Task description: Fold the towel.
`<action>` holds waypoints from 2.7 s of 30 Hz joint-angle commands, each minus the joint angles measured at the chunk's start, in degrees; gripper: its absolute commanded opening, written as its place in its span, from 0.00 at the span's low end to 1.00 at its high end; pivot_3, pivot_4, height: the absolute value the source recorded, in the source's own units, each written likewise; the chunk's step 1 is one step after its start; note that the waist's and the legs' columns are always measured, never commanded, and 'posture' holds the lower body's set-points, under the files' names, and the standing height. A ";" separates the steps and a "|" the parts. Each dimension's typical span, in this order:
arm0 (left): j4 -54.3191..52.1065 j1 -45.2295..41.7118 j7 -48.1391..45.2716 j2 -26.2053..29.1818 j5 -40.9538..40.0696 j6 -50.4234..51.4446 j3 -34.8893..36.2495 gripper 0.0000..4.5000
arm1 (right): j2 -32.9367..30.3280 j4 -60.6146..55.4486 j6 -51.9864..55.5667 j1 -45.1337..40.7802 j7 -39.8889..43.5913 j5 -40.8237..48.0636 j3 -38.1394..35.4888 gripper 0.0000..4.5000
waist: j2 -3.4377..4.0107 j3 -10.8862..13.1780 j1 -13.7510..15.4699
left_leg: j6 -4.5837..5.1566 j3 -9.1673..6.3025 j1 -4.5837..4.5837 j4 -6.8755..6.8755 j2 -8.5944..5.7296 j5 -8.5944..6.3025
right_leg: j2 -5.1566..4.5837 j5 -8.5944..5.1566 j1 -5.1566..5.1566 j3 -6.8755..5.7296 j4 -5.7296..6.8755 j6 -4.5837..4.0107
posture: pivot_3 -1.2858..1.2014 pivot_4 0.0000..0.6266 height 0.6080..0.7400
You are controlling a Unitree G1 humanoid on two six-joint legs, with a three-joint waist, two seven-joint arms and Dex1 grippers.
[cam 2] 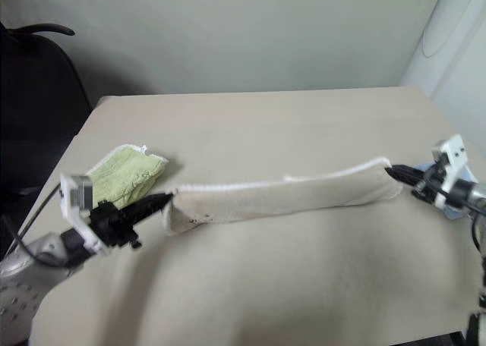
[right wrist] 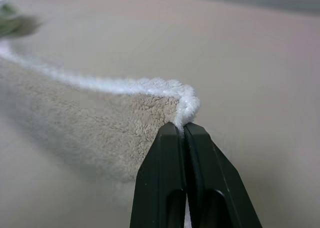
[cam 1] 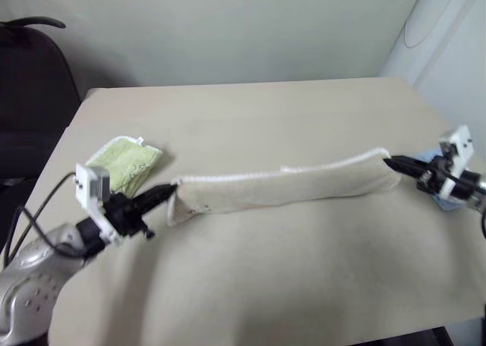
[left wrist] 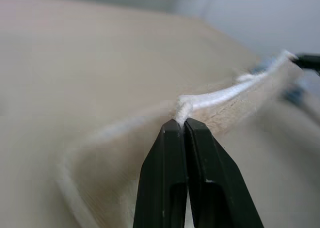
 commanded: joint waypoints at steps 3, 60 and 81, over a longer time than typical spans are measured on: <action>10.84 -7.96 0.61 0.81 11.67 -5.21 -8.36 0.00 | 1.86 12.04 -6.80 -6.97 -3.26 -7.53 5.16 0.01 | 0.04 -0.02 0.12 | -0.19 -0.02 -0.33 -0.04 -0.01 0.01 | -0.06 0.00 -0.36 -0.07 -0.06 0.00 | 0.52 0.24 1.00; 0.83 -6.97 3.42 -9.90 19.35 -10.46 -14.00 0.72 | 21.91 -11.01 47.25 9.25 -40.35 26.62 -27.33 0.97 | -0.23 -0.10 -1.31 | 0.08 -0.02 -0.26 0.22 -0.01 -0.27 | 0.24 0.14 -0.44 0.38 -0.09 0.01 | 0.52 0.24 1.00; -0.11 -5.93 3.99 -10.08 19.43 -11.24 -13.57 0.72 | 19.75 -1.12 39.10 -0.04 -36.61 20.29 -15.88 0.52 | -0.31 -0.15 -2.09 | 0.41 -0.02 -0.22 0.57 -0.10 -0.69 | 0.44 0.38 -0.60 1.16 -0.18 0.26 | 0.52 0.24 1.00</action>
